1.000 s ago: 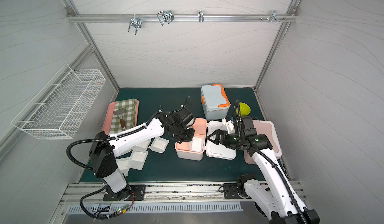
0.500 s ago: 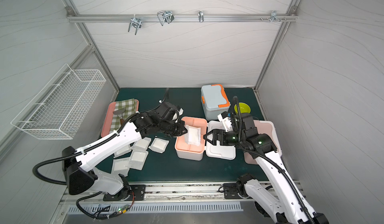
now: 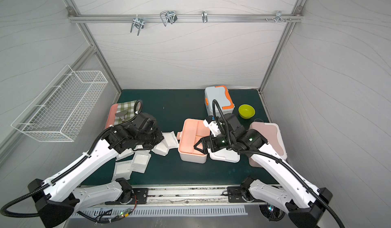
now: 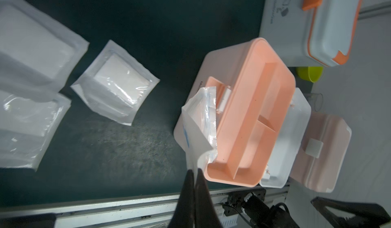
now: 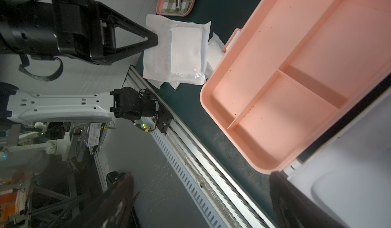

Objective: Open first aid kits and take out gauze
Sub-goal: Pick up the gauze from the first aid kit, then place the gauze at the center of the board.

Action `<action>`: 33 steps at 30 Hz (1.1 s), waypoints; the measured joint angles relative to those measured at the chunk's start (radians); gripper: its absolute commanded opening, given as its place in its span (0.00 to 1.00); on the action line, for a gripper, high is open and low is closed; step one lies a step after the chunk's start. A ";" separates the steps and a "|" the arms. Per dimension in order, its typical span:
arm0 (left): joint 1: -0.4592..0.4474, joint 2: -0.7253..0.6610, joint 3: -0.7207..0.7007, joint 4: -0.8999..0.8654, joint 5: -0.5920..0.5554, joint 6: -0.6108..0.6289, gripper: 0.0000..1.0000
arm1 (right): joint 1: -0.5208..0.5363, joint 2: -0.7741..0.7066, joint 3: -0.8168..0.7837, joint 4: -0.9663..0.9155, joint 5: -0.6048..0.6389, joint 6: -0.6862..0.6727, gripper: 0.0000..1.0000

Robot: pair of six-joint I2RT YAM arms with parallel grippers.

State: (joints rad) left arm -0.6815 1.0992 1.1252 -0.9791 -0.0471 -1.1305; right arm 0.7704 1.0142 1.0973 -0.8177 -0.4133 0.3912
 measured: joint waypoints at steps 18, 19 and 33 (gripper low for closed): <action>-0.026 -0.105 -0.258 -0.228 -0.140 -0.511 0.00 | 0.061 0.050 0.010 0.009 0.047 -0.007 0.99; -0.029 -0.103 -0.277 -0.214 -0.139 -0.530 0.00 | 0.061 0.050 0.010 0.009 0.047 -0.008 0.99; -0.081 -0.018 -0.439 0.053 -0.114 -0.736 0.00 | 0.061 0.028 -0.013 0.009 0.056 -0.018 0.99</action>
State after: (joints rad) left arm -0.7624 1.0813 0.6865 -0.9264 -0.1608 -1.8668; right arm 0.8310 1.0420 1.0843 -0.8085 -0.3569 0.3729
